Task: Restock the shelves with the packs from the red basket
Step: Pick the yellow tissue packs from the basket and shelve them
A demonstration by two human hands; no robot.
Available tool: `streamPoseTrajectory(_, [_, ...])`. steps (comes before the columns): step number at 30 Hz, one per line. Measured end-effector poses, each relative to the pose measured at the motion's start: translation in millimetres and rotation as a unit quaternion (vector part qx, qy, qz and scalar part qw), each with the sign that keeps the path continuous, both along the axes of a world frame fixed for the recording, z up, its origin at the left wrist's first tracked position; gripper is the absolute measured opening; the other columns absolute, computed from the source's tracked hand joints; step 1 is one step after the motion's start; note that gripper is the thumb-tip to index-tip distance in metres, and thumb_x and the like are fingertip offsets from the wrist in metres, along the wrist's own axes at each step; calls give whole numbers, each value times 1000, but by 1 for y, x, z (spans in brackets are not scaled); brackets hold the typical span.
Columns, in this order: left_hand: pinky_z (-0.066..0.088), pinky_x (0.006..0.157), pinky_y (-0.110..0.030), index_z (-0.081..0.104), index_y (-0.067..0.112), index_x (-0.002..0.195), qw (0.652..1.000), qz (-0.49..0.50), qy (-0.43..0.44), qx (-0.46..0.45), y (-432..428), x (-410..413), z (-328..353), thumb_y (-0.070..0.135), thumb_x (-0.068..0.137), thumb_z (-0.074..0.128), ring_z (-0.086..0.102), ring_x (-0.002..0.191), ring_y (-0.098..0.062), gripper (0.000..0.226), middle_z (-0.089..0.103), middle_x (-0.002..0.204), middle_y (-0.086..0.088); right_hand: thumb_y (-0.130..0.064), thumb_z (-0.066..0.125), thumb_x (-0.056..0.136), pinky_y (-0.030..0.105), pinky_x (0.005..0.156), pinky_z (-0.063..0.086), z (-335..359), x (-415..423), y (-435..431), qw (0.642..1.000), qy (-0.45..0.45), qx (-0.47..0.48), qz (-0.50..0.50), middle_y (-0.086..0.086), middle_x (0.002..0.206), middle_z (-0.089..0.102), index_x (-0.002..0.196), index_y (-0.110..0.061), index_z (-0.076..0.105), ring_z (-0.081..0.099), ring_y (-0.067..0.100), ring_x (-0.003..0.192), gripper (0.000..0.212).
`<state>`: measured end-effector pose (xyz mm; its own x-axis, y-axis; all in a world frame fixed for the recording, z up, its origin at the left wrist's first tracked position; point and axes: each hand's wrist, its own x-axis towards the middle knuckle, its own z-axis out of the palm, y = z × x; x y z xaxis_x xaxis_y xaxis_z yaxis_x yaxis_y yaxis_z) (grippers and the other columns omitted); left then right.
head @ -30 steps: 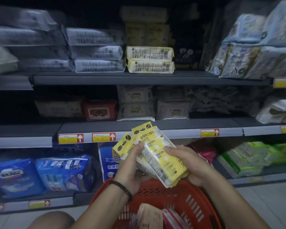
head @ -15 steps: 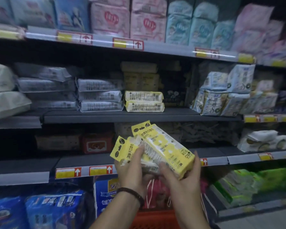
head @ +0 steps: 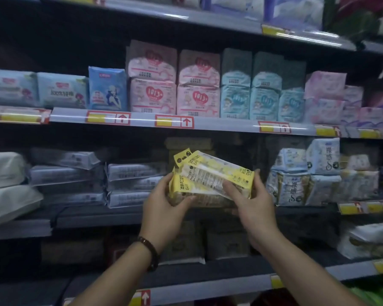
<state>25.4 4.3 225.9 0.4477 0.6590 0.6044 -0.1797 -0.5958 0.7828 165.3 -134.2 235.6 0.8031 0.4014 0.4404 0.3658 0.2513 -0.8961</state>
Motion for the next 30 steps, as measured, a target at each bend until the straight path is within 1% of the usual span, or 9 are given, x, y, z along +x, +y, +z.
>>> streamPoseTrajectory(3, [59,83,-24,54,35,142,997,50,7,62,24,21,27,34,87,82,67,103,0,62,68,116,21,-94,78,45,49,94,63,25,26,33,999,-31,-20,-20,-14,133,72,166,-44,18,72,15,115,144])
streamPoseTrajectory(5, [55,81,-21,57,37,137,992,76,5,101,41,38,42,35,89,81,65,99,1,54,68,108,23,-93,74,52,48,100,60,46,40,55,997,-54,-36,-33,-12,138,69,166,-41,20,68,17,121,137])
streamPoseTrajectory(7, [52,77,-25,61,39,120,981,127,30,142,60,57,53,43,89,78,63,93,-4,35,66,101,19,-77,74,77,46,101,58,64,51,74,994,-74,-60,-47,-10,131,71,157,-34,44,68,19,119,96])
streamPoseTrajectory(9, [47,74,-30,55,33,98,960,195,118,162,80,73,57,53,89,73,54,87,-14,29,60,103,4,-66,70,89,48,94,60,70,68,94,987,-87,-118,-70,-7,114,73,127,-29,63,70,22,107,54])
streamPoseTrajectory(11, [47,74,-33,52,25,88,934,237,216,160,94,85,55,57,90,70,50,83,-20,36,55,107,-6,-81,62,81,53,95,58,63,84,109,973,-92,-200,-73,-2,116,71,122,-25,61,69,27,106,69])
streamPoseTrajectory(14, [56,76,-41,51,22,84,917,257,243,185,101,95,48,59,92,66,58,86,-28,40,57,101,-7,-91,56,71,56,104,54,53,106,117,962,-105,-245,-64,3,134,67,140,-19,57,64,31,121,99])
streamPoseTrajectory(22, [57,76,-41,55,17,109,930,245,204,185,103,88,44,52,90,72,61,93,-27,44,59,102,-5,-75,59,91,51,98,57,59,105,100,953,-127,-270,-43,4,124,68,128,-17,58,67,27,110,70])
streamPoseTrajectory(25, [57,73,-43,41,24,114,936,231,185,189,101,75,40,41,93,72,60,88,-25,41,56,100,-2,-66,59,96,45,100,56,54,99,86,951,-135,-274,-51,8,137,64,146,-14,47,64,30,120,73])
streamPoseTrajectory(30, [57,75,-42,44,27,116,938,199,188,215,83,51,33,32,95,68,60,88,-20,33,58,101,2,-51,59,104,32,95,44,45,74,58,949,-150,-267,-68,12,154,53,164,-11,26,56,32,136,79])
